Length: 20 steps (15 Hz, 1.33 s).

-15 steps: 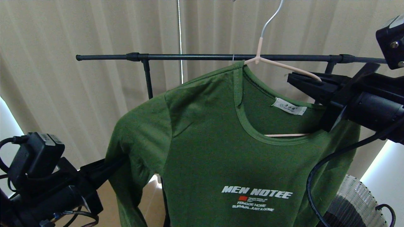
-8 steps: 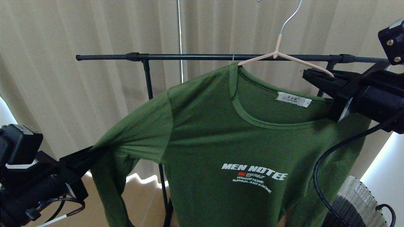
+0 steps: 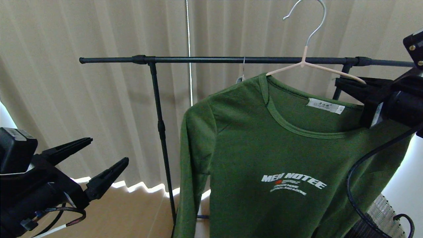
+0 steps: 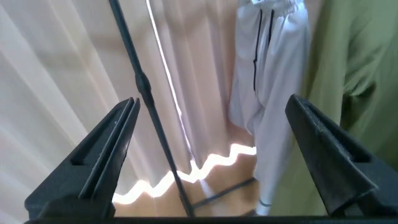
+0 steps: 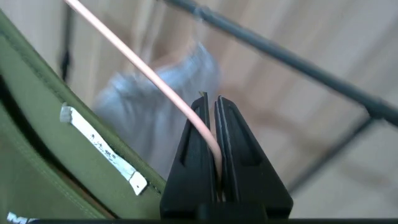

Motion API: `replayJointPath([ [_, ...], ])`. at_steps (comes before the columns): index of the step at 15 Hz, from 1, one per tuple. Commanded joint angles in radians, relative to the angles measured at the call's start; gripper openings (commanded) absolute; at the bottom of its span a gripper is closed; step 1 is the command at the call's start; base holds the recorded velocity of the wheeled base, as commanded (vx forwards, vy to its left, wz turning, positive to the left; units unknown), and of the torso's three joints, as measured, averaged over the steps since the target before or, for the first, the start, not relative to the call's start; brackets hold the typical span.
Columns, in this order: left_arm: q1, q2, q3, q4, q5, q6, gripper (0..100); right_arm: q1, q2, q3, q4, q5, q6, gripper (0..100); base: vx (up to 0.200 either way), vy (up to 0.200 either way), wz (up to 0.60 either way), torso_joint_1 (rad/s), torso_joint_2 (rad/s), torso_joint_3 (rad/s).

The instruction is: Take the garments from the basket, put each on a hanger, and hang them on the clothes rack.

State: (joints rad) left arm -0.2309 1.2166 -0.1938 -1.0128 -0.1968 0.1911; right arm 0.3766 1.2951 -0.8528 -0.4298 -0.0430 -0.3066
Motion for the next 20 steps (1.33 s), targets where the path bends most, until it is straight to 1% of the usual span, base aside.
replayJointPath([
  [1, -0.015, -0.003, -0.03, 0.005, 0.0, 0.002, 100, -0.065, -0.054, -0.003, 0.046, 0.0, 0.0, 0, 0.0, 0.0, 0.0, 0.0, 0.0, 0.0],
  [2, -0.015, -0.003, -0.045, 0.014, 0.002, 0.002, 100, -0.097, -0.076, -0.005, 0.082, 0.0, -0.002, 0, 0.0, 0.0, 0.0, 0.0, 0.0, 0.0],
  [3, -0.015, -0.005, -0.087, 0.063, 0.004, 0.001, 100, -0.146, -0.109, -0.014, 0.16, -0.005, -0.002, 0, 0.0, 0.0, 0.0, 0.0, 0.0, 0.0],
  [4, -0.015, -0.005, -0.127, 0.125, 0.004, 0.001, 100, -0.176, -0.137, -0.02, 0.217, -0.006, -0.003, 0, 0.0, 0.0, 0.0, 0.0, 0.0, 0.0],
  [5, -0.015, 0.001, -0.193, 0.209, 0.005, 0.001, 100, -0.202, -0.163, -0.026, 0.26, -0.006, -0.005, 0, 0.0, 0.0, 0.0, 0.0, 0.0, 0.0],
  [6, -0.013, 0.009, -0.256, 0.281, 0.008, 0.001, 100, -0.225, -0.185, -0.023, 0.283, -0.006, -0.008, 0, 0.0, 0.0, 0.0, 0.0, 0.0, 0.0],
  [7, -0.012, 0.018, -0.286, 0.316, 0.011, -0.001, 100, -0.246, -0.195, -0.023, 0.296, -0.006, -0.009, 0, 0.0, 0.0, 0.0, 0.0, 0.0, 0.0],
  [8, -0.013, 0.034, -0.32, 0.359, 0.011, 0.001, 100, -0.331, -0.209, -0.026, 0.361, -0.012, -0.029, 0, 0.0, 0.0, 0.0, 0.0, 0.0, 0.0],
  [9, -0.013, 0.034, -0.32, 0.359, 0.011, 0.001, 100, -0.331, -0.209, -0.026, 0.361, -0.012, -0.029, 0, 0.0, 0.0, 0.0, 0.0, 0.0, 0.0],
  [10, -0.015, 0.052, -0.317, 0.362, 0.016, 0.018, 100, -0.443, -0.211, -0.031, 0.41, -0.02, -0.066, 0, 0.0, 0.0, 0.0, 0.0, 0.0, 0.0],
  [11, -0.015, 0.054, -0.314, 0.362, 0.017, 0.027, 100, -0.476, -0.208, -0.029, 0.411, -0.032, -0.068, 0, 0.0, 0.0, 0.0, 0.0, 0.0, 0.0],
  [13, -0.015, 0.052, -0.305, 0.358, 0.016, 0.031, 100, -0.528, -0.208, -0.029, 0.424, -0.092, -0.085, 0, 0.0, 0.0, 0.0, 0.0, 0.0, 0.0],
  [14, -0.013, 0.055, -0.305, 0.358, 0.017, 0.042, 100, -0.542, -0.211, -0.029, 0.441, -0.11, -0.109, 0, 0.0, 0.0, 0.0, 0.0, 0.0, 0.0],
  [16, -0.012, 0.05, -0.303, 0.355, 0.017, 0.07, 100, -0.548, -0.211, -0.023, 0.453, -0.117, -0.117, 0, 0.0, 0.0, 0.0, 0.0, 0.0, 0.0],
  [17, -0.008, 0.044, -0.28, 0.347, 0.017, 0.085, 100, -0.548, -0.211, -0.022, 0.451, -0.117, -0.117, 0, 0.0, 0.0, 0.0, 0.0, 0.0, 0.0],
  [18, -0.005, 0.038, -0.262, 0.31, 0.017, 0.094, 100, -0.548, -0.212, -0.022, 0.451, -0.117, -0.117, 0, 0.0, 0.0, 0.0, 0.0, 0.0, 0.0],
  [20, 0.008, 0.044, -0.24, 0.246, 0.017, 0.09, 100, -0.548, -0.211, -0.026, 0.45, -0.115, -0.115, 0, 0.0, 0.0, 0.0, 0.0, 0.0, 0.0],
])
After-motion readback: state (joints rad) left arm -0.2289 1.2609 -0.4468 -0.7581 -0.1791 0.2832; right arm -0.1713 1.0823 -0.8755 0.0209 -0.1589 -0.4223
